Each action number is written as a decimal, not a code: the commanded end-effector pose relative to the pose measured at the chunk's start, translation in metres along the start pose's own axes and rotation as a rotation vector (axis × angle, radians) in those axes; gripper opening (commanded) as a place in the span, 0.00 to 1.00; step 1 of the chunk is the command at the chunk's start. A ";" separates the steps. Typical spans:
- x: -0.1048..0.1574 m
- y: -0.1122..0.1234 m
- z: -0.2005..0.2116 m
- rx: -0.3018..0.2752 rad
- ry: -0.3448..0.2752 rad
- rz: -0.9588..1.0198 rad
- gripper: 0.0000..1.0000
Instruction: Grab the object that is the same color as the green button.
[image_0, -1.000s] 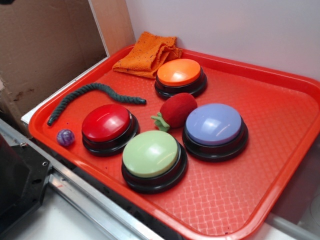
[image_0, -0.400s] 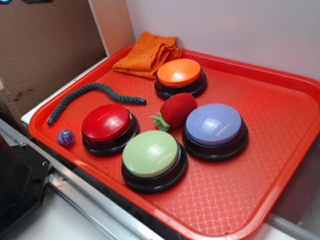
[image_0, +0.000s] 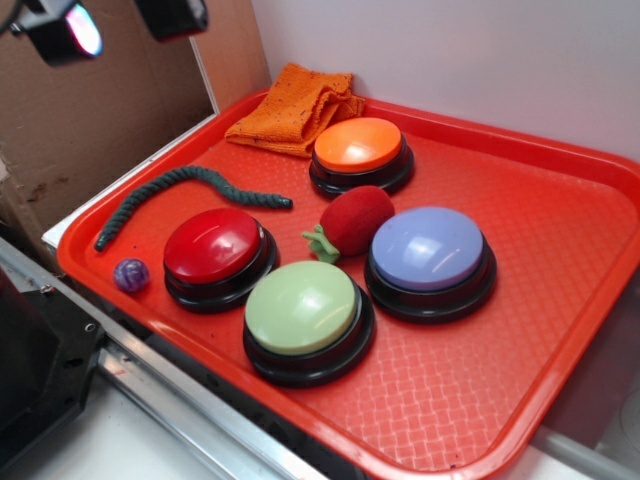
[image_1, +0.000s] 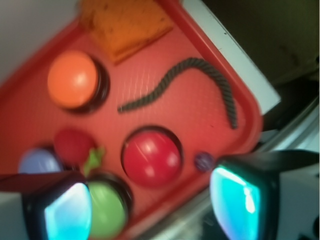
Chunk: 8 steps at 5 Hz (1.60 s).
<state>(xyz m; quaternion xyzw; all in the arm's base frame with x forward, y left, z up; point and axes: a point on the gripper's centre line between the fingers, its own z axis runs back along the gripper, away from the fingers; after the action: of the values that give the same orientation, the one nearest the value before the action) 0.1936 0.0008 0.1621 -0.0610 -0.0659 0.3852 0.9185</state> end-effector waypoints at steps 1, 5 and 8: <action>0.041 0.002 -0.051 0.018 -0.093 0.341 1.00; 0.069 0.021 -0.135 0.121 -0.110 0.501 1.00; 0.066 0.028 -0.159 0.110 -0.097 0.535 0.00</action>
<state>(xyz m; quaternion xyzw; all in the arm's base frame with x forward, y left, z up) 0.2526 0.0458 0.0036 -0.0040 -0.0644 0.6159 0.7852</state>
